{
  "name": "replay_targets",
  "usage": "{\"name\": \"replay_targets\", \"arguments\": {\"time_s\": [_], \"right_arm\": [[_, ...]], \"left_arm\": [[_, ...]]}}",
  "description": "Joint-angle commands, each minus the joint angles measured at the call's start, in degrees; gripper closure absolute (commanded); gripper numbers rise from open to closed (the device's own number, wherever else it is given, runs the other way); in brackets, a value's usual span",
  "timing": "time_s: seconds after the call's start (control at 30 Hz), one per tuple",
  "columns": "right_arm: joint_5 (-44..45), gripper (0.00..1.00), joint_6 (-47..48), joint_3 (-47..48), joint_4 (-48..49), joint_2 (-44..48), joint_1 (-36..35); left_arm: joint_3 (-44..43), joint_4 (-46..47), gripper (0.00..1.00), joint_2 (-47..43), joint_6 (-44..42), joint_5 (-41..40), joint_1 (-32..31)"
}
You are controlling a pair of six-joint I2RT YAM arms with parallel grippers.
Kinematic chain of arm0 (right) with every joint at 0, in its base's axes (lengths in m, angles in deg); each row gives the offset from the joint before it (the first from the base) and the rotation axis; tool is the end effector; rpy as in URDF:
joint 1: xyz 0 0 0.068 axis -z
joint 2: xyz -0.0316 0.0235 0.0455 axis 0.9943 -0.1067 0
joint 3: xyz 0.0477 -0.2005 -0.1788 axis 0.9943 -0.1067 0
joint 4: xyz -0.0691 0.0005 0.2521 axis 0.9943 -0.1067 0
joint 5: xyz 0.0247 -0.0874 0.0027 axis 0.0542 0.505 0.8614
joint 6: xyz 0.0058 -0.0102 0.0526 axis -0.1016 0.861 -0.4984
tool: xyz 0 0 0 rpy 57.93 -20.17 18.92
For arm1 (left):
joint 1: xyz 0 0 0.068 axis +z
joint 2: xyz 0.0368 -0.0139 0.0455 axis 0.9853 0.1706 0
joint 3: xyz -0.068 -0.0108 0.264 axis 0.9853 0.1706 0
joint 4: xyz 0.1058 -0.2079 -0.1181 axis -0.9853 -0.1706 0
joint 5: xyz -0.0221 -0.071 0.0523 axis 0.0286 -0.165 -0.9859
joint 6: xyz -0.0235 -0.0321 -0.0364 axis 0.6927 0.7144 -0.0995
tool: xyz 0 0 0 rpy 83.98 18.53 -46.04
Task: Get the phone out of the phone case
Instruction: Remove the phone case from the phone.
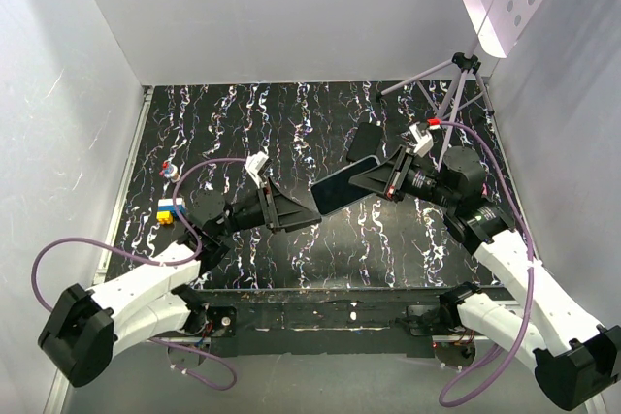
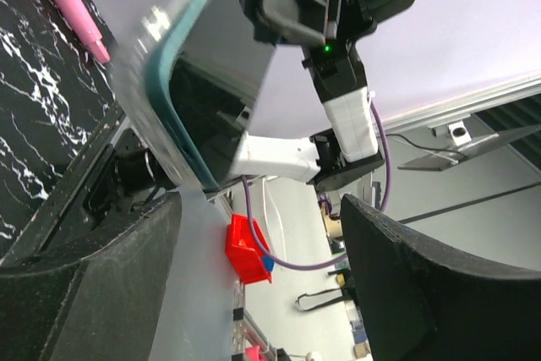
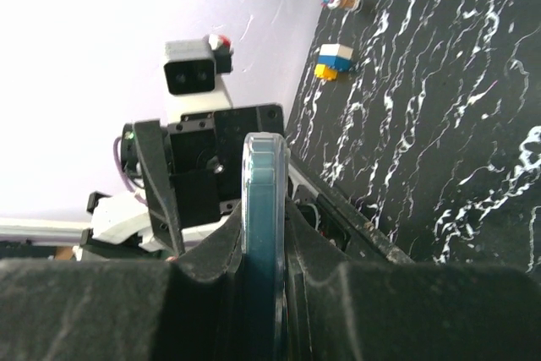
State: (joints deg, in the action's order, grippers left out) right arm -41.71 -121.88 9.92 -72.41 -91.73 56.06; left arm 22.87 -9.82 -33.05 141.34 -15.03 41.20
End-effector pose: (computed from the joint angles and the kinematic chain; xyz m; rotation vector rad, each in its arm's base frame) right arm 0.1684 0.1093 0.3471 0.0959 1.9149 1.5668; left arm 0.1537 -0.1530 0.2751 0.1034 1.8356 -2.0333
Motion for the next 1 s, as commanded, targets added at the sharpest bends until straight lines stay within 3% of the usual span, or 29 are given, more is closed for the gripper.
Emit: {"name": "replay_targets", "arguments": {"time_s": [0.0,0.17,0.57,0.97], "right_arm": [[4.84,0.99,1.59,1.76,2.49,0.5,0.92],[2.47,0.99,0.9,1.59,4.77,-1.26,1.27],[0.27,0.99,-1.66,-1.22,9.34,-1.79,1.18],[-0.17,0.99,-1.74,-1.66,9.96,-2.14,1.18]], "left_arm": [[1.68,-6.77,0.24,-6.53,-2.69,-0.46,-0.22],[-0.86,-6.87,0.23,-6.55,-3.23,0.14,-0.22],[-1.75,4.56,0.23,1.54,1.34,0.94,-0.39],[-2.19,1.92,0.23,1.01,-0.77,0.68,-0.48]]}}
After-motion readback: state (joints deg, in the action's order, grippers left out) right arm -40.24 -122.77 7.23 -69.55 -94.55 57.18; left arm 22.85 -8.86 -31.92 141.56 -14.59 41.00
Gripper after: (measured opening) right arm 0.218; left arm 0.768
